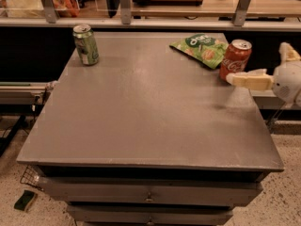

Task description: Move coke can near green rice chip bag

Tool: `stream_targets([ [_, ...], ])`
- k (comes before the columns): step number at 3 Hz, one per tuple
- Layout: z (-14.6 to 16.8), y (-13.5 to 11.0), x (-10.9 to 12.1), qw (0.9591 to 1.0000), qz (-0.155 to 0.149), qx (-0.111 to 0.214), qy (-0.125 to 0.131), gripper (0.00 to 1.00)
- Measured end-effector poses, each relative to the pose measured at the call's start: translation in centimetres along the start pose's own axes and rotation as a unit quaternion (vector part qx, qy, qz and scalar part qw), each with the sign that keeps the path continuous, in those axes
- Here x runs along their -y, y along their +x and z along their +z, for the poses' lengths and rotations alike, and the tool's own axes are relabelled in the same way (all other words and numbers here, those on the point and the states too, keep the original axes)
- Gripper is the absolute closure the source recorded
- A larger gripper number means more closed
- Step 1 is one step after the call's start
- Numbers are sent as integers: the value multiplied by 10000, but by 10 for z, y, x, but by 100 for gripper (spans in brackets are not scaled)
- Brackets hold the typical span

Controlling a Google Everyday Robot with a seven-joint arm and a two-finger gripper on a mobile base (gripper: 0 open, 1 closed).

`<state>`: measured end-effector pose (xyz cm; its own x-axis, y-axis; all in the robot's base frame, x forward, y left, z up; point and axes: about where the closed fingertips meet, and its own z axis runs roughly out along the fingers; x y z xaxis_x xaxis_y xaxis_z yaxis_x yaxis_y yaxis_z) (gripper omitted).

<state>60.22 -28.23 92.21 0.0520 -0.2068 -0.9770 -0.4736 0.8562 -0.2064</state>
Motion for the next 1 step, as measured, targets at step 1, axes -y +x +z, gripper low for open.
stream_targets([
  [1, -64, -19, 6, 9995, -145, 160, 245, 0],
])
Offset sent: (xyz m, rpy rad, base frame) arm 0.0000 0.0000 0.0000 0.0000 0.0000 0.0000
